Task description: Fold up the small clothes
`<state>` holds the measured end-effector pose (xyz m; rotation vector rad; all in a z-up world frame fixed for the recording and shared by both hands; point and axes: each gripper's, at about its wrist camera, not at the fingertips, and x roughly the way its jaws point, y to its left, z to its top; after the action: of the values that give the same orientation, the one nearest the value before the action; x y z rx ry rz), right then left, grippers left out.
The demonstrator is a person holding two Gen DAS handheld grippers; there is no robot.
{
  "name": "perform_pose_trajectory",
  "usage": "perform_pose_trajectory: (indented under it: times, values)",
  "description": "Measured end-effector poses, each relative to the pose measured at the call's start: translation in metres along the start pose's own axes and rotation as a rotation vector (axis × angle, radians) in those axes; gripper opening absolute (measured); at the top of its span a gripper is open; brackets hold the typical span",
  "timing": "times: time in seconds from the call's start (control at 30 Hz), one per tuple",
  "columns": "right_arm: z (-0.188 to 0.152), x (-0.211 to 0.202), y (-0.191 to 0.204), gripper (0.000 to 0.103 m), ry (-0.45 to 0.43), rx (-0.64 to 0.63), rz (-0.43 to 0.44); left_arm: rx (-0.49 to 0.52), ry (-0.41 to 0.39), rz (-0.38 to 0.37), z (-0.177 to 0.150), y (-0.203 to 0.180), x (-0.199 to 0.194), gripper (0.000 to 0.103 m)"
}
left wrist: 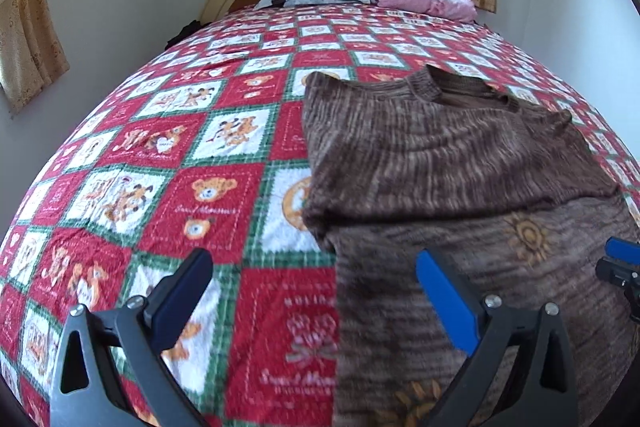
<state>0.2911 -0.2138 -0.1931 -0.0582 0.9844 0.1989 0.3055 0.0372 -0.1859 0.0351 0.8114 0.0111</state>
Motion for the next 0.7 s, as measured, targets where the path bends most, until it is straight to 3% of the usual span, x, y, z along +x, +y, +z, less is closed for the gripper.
perform_pose_trajectory:
  times: [0.27, 0.7]
  values:
    - [-0.042, -0.036, -0.011, 0.038, -0.015, 0.043, -0.004, -0.026, -0.015, -0.043, -0.026, -0.006, -0.04, 0.103]
    - [-0.101, -0.077, -0.02, 0.042, -0.021, 0.127, 0.019, 0.095, -0.023, -0.051, -0.084, -0.031, -0.102, 0.103]
